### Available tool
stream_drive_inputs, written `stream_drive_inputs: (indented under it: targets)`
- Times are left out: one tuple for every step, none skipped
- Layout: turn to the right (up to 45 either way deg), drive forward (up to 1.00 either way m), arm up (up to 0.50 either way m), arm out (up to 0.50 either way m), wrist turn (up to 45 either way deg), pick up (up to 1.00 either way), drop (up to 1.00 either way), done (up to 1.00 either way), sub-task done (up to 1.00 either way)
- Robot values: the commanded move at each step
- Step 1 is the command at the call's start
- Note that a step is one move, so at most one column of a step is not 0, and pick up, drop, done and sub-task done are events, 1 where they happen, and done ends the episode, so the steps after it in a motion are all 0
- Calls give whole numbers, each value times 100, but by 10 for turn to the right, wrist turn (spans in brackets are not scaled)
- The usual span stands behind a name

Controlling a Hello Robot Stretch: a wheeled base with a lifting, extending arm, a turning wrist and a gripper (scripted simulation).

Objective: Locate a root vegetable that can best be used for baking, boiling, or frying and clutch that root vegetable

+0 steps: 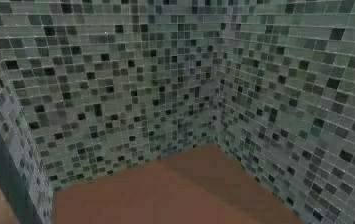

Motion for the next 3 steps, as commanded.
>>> stream_drive_inputs:
  targets:
    - [-420, 0, 0, 0, 0, 0, 0, 0, 0]
    - [0, 55, 0, 0, 0, 0, 0, 0, 0]
    - [-450, 0, 0, 0, 0, 0, 0, 0, 0]
